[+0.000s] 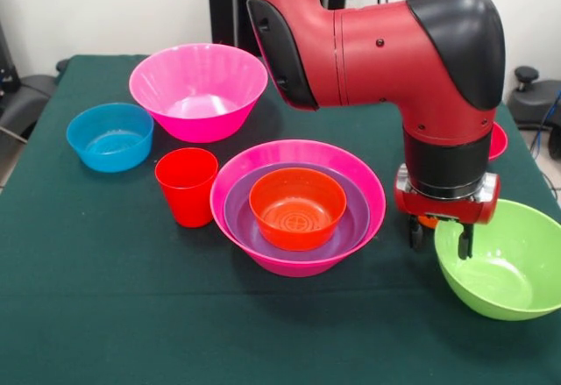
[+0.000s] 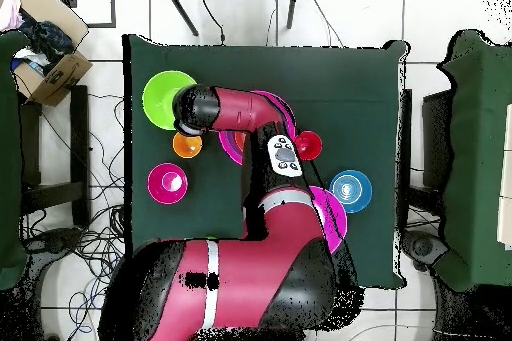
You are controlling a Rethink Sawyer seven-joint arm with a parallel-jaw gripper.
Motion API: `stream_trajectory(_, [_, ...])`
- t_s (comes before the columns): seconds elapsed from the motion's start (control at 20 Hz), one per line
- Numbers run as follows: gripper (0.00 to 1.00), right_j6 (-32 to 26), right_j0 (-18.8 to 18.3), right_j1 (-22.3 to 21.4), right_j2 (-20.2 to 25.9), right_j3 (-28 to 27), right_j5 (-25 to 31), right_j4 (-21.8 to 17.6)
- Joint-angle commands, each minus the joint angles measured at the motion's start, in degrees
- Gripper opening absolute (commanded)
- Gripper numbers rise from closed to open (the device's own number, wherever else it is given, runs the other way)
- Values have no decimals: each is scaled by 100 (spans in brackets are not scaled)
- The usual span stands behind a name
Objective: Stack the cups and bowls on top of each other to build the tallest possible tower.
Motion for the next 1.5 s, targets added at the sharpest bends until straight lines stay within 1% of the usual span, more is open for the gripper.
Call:
stream_trajectory(0.05, [100, -452, -50, 135, 442, 286, -214, -438])
stream_trajectory(1.0, [100, -473, -51, 288, 397, 362, -456, -553])
stream_trajectory(1.05, [0, -489, -33, 290, 380, 340, -426, -556])
stream_trajectory(1.2, [0, -495, -40, 295, 391, 325, -375, -531])
stream_trajectory(1.5, [0, -490, -6, 158, 330, 325, 33, -466])
